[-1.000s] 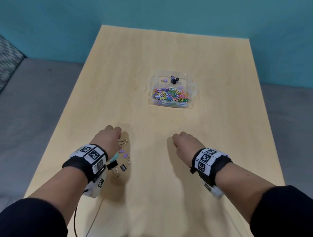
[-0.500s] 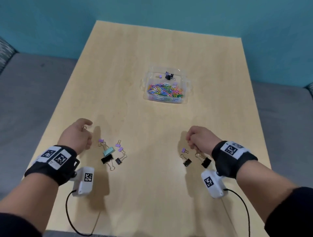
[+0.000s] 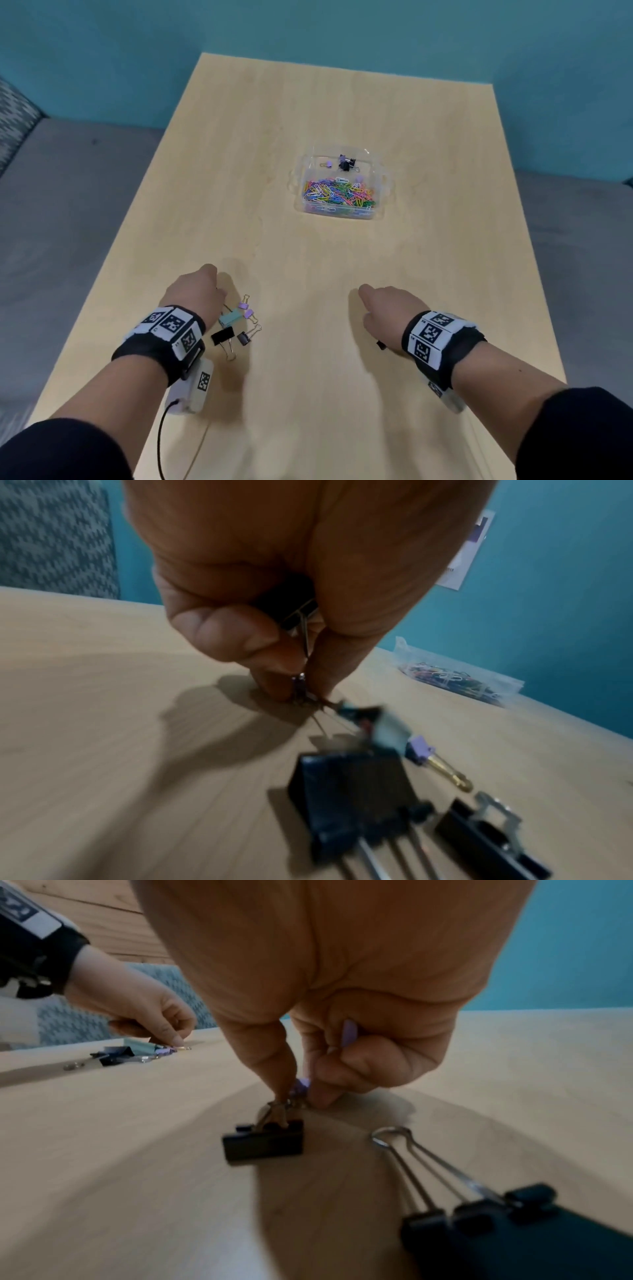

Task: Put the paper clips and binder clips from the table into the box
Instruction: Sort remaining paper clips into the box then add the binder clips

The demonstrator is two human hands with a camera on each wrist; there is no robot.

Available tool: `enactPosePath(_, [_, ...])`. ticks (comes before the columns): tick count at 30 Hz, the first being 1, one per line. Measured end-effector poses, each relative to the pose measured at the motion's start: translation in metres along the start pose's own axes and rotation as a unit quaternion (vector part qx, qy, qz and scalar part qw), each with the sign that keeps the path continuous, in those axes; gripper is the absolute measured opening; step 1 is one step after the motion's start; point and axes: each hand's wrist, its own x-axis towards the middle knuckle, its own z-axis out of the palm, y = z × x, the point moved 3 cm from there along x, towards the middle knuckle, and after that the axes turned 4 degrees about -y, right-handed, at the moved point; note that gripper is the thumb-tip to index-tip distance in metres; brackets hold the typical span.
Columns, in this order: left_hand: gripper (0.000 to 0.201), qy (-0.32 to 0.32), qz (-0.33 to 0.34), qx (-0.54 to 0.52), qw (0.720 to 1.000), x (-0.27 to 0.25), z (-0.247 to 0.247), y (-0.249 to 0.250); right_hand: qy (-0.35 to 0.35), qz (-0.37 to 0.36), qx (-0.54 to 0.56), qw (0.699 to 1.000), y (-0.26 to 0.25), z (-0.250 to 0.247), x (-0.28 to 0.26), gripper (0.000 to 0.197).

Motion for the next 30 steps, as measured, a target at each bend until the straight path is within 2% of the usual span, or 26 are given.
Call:
enactPosePath(3, [0.003,-0.015,0.009,0.019,1.000,0.004,-0.002,0.005,-0.001,-0.013,-0.027,1.000,-0.002,-0.002,0.004,0.007])
enactPosePath(7, [0.007,-0.028,0.021,0.061,0.998,0.005,-0.005,0.015,-0.005,-0.025,-0.020,0.999,0.001,-0.010,0.010,0.007])
enactPosePath(9, [0.008,-0.033,0.024,0.056,0.998,0.010,-0.006,0.015,0.003,0.000,0.077,0.997,0.010,-0.019,0.015,0.013])
enactPosePath(10, [0.007,-0.033,0.022,0.038,0.999,0.012,-0.006,0.014,0.014,0.023,0.186,0.982,0.017,-0.025,0.018,0.019])
enactPosePath(11, [0.005,-0.031,0.018,0.008,0.999,0.015,-0.007,0.012,0.022,0.052,0.346,0.936,0.025,-0.029,0.022,0.023])
enactPosePath(12, [0.005,-0.028,0.013,-0.032,0.999,0.018,-0.008,0.010,0.024,0.080,0.520,0.850,0.031,-0.033,0.024,0.024])
enactPosePath(14, [0.011,-0.047,-0.003,-0.169,0.985,0.025,-0.010,0.009,0.007,0.092,0.774,0.626,0.040,-0.043,0.026,0.020])
enactPosePath(15, [0.013,-0.073,-0.010,-0.263,0.962,0.028,-0.010,0.012,-0.002,0.081,0.835,0.544,0.043,-0.050,0.027,0.019])
enactPosePath(16, [0.013,-0.099,-0.015,-0.357,0.929,0.030,-0.012,0.017,-0.005,0.067,0.859,0.508,0.045,-0.057,0.029,0.019])
enactPosePath(17, [0.012,-0.116,-0.019,-0.429,0.896,0.033,-0.017,0.025,-0.001,0.054,0.860,0.508,0.047,-0.066,0.034,0.016])
enactPosePath(18, [0.010,-0.122,-0.014,-0.475,0.871,0.038,-0.024,0.035,0.009,0.045,0.852,0.522,0.048,-0.075,0.039,0.013])
enactPosePath(20, [0.010,-0.113,0.020,-0.501,0.858,0.052,-0.044,0.062,0.039,0.028,0.834,0.549,0.046,-0.097,0.055,0.011])
enactPosePath(22, [0.009,-0.085,0.067,-0.485,0.868,0.071,-0.066,0.097,0.078,0.011,0.809,0.582,0.043,-0.125,0.074,0.011])
enactPosePath(26, [0.008,-0.037,0.141,-0.383,0.912,0.114,-0.103,0.168,0.152,0.018,0.738,0.657,0.040,-0.178,0.110,0.008])
enactPosePath(28, [0.010,-0.020,0.153,-0.339,0.928,0.129,-0.115,0.199,0.163,0.030,0.725,0.669,0.041,-0.195,0.125,0.006])
enactPosePath(30, [0.011,-0.017,0.161,-0.326,0.931,0.138,-0.121,0.224,0.156,0.037,0.719,0.676,0.041,-0.205,0.135,0.005])
